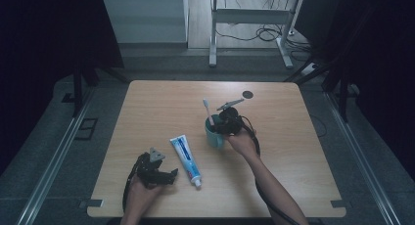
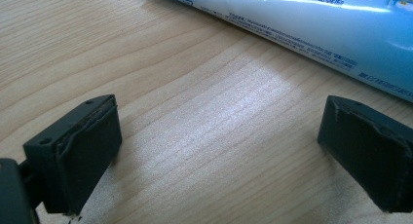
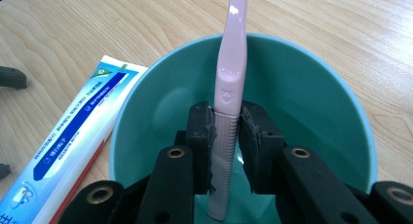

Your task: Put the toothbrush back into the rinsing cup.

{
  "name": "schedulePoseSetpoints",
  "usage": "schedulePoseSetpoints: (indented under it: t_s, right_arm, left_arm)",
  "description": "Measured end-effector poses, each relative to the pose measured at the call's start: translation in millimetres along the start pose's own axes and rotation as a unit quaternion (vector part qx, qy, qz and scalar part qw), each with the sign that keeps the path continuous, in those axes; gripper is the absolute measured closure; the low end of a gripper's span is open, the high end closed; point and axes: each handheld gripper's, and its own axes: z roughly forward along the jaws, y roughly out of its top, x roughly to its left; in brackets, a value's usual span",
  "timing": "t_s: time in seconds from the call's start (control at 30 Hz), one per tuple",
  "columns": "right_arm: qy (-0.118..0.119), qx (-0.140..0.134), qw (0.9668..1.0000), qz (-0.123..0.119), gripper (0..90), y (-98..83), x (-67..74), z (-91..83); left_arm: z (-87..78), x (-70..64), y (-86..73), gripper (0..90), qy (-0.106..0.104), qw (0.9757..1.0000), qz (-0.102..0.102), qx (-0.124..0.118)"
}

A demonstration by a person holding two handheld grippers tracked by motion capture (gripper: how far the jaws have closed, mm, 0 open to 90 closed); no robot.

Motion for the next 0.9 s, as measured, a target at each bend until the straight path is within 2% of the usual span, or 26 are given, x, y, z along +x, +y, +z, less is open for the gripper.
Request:
schedulePoseSetpoints:
  t_s: [0.33,0.6,0.9]
  right_arm:
    - [-0.002,-0.003,1.0,-0.001,72.1,-0.3,-0.6,-3.1]
    - [-0.003,-0.017,0.9999,0.001,67.8,0.3,-2.1,-15.1]
    - [-0.001,-0.035,0.9992,-0.021,57.7,2.4,3.1,-29.6]
  left_arm:
    - [0.0,-0.1,0.0,2.3,0.001,1.0,0.0,0.0]
    - [0.0,0.0,0.0,2.3,0.0,1.0,0.0,0.0]
    - [0.1,-0.1,-0.1,2.3,0.0,1.0,0.0,-0.001]
